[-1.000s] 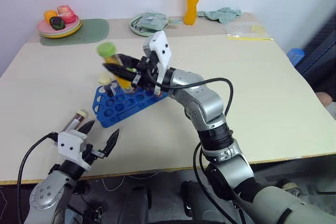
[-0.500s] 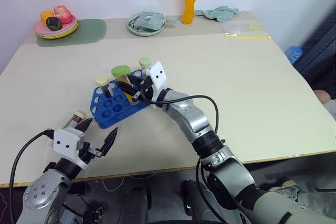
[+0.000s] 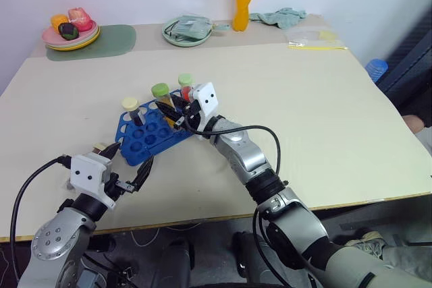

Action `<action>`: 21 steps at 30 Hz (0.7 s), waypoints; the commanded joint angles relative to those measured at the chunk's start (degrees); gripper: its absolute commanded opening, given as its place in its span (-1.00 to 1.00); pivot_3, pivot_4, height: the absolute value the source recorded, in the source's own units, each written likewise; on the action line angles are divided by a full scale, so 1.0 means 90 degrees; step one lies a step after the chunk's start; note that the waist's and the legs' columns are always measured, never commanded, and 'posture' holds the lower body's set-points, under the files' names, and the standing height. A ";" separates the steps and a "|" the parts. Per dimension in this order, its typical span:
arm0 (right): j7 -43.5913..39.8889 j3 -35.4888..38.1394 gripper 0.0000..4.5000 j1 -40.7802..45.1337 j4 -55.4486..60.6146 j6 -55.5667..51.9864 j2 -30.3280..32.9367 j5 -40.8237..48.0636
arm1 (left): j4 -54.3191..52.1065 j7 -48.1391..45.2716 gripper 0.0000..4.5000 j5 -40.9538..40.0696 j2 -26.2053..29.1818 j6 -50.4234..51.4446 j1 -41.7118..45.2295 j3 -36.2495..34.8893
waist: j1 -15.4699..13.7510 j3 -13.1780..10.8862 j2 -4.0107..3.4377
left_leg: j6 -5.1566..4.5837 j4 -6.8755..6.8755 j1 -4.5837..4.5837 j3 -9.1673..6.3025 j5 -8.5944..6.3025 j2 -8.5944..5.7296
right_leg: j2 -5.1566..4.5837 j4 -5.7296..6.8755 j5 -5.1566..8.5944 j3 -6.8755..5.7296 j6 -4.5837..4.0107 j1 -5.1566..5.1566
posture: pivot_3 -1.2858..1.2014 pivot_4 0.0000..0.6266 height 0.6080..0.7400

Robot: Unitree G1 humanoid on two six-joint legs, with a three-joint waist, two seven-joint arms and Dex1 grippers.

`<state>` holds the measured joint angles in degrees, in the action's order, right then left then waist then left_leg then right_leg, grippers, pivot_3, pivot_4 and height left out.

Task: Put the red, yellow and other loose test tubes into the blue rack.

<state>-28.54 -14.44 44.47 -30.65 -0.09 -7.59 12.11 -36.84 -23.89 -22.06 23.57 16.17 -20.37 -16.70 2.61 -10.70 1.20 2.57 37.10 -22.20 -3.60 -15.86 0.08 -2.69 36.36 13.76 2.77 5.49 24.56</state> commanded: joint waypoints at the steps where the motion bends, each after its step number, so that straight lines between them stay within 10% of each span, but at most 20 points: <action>1: 0.0088 0.0070 -0.47 0.0169 -0.0232 0.0116 -0.0568 -0.0030 | -0.0041 -0.0105 1.00 -0.0096 0.0029 -0.0147 -0.0019 -0.0154 | -0.0002 0.0001 -0.0001 | 0.0000 0.0000 0.0000 0.0000 0.0000 0.0000 | 0.0000 0.0000 0.0000 0.0000 0.0000 0.0000 | 0.03 -0.52 1.00; 21: 0.0012 0.0063 -0.47 0.0195 -0.1112 0.1336 -0.0755 0.0089 | 0.0409 -0.0419 1.00 -0.0010 -0.0086 -0.0757 -0.0313 -0.0148 | -0.0034 0.0003 -0.0003 | 0.0001 0.0006 0.0019 -0.0003 0.0002 -0.0003 | -0.0003 -0.0002 0.0001 0.0000 -0.0002 -0.0029 | 0.03 -0.52 1.00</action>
<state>-27.28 -14.74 44.60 -41.06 12.15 -7.63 12.11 -32.59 -27.53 -21.97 22.88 10.60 -22.91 -17.02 2.31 -10.67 1.17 2.58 37.15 -22.03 -3.63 -15.84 0.05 -2.71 36.34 13.77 2.77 5.47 24.31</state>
